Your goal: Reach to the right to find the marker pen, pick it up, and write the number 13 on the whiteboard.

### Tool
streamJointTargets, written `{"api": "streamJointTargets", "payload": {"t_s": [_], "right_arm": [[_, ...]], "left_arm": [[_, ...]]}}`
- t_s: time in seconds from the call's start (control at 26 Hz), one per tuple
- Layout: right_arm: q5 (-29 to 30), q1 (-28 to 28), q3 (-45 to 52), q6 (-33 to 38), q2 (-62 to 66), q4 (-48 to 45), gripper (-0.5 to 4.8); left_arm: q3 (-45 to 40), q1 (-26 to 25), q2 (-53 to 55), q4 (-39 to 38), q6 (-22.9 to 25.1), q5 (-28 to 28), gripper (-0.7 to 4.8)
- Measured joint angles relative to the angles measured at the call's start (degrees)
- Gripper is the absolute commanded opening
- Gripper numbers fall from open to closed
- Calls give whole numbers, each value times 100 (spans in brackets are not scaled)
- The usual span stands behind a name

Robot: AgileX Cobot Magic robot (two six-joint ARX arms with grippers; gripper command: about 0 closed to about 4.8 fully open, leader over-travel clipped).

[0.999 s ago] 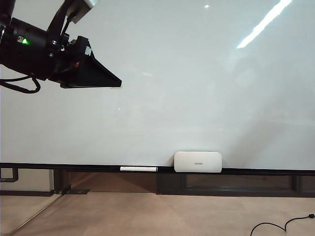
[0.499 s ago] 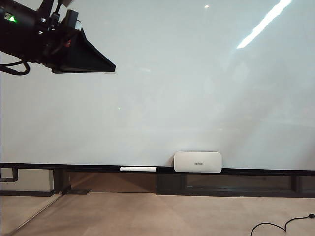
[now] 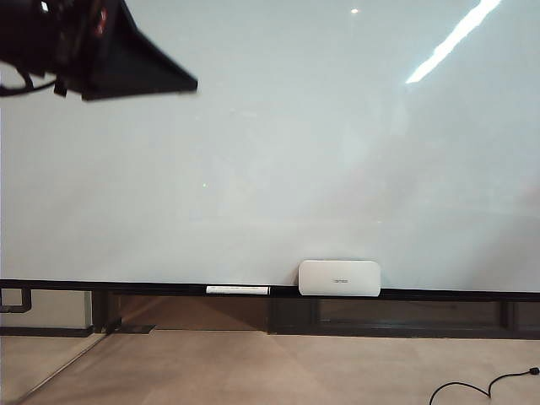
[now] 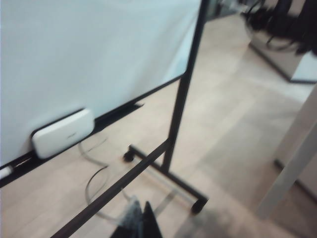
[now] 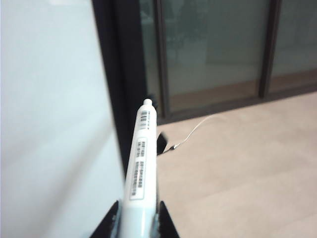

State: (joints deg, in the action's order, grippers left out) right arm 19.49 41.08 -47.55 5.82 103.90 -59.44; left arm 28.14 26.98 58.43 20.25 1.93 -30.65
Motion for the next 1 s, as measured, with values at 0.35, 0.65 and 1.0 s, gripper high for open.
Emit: {"api": "streamJointTargets", "payload": {"t_s": [0.35, 0.65, 1.0], "right_arm": [[-168, -901, 286, 470, -909, 535, -6], [-175, -2337, 271, 446, -1543, 1104, -6], [-264, -4061, 260, 483, -1755, 1360, -6]], "left_arm": [[2, 0, -992, -136, -634, -201, -6], [2, 0, -1735, -708, -931, -136, -6], [61, 2, -2653, -1366, -898, 1172, -6]]}}
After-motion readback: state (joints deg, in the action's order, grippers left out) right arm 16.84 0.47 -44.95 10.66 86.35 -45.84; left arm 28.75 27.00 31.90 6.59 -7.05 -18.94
